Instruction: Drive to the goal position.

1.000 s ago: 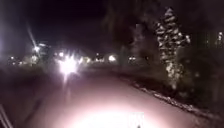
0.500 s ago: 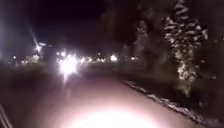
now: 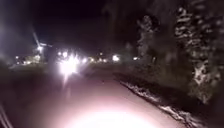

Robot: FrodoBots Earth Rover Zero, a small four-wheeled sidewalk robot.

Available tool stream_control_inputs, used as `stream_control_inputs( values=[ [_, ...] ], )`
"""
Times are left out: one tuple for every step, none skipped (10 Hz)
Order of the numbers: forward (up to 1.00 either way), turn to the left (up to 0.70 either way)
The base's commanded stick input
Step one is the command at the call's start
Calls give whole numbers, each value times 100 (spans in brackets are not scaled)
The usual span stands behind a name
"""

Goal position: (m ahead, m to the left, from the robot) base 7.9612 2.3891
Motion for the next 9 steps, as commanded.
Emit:
stream_control_inputs(
  values=[
    [100, 0],
    [100, 9],
    [100, 24],
    [100, 26],
    [100, 15],
    [100, 3],
    [100, 0],
    [100, 6],
    [100, 27]
  ],
)
